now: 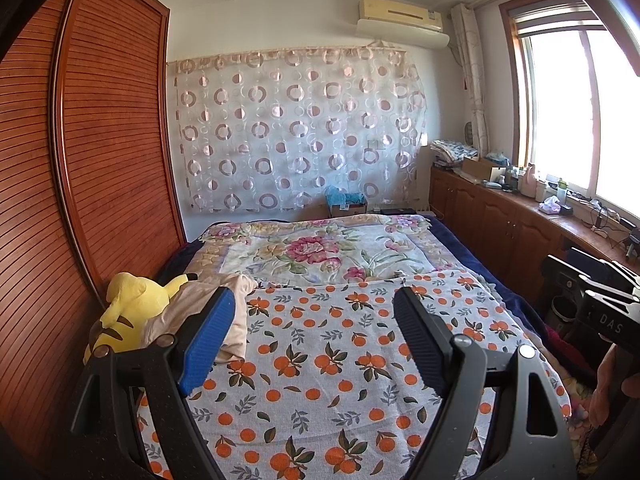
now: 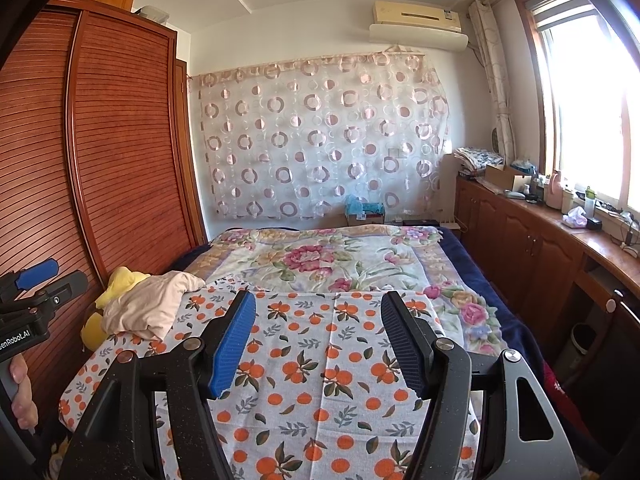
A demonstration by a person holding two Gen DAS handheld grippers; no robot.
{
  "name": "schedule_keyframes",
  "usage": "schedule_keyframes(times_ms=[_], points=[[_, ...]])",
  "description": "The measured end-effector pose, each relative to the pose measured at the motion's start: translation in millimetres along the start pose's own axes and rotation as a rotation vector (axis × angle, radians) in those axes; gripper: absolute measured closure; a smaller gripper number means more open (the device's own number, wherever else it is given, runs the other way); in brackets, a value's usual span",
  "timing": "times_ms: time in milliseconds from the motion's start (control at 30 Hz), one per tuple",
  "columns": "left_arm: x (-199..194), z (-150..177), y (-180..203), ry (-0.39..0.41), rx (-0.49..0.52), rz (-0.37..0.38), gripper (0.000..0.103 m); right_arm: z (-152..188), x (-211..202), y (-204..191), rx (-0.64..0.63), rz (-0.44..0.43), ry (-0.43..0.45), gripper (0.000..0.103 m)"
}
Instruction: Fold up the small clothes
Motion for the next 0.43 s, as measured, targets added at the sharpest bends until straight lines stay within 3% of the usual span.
schedule_keyframes(times_ms=[433], points=[[-0.7, -0.3, 0.2, 0.001, -0.002, -0.001, 0.021, 1.2, -0.4, 0.4, 0.0, -0.002, 0.001, 0.036]])
Point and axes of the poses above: each gripper's, at about its wrist camera, not at the fingertips, and x roughly the way its jaws point, y to its right, z to its underside, the point moved 5 cm from there along x, roughly the way its jaws point, and after that the axes turned 1 degree about z, right-handed, at the moved point
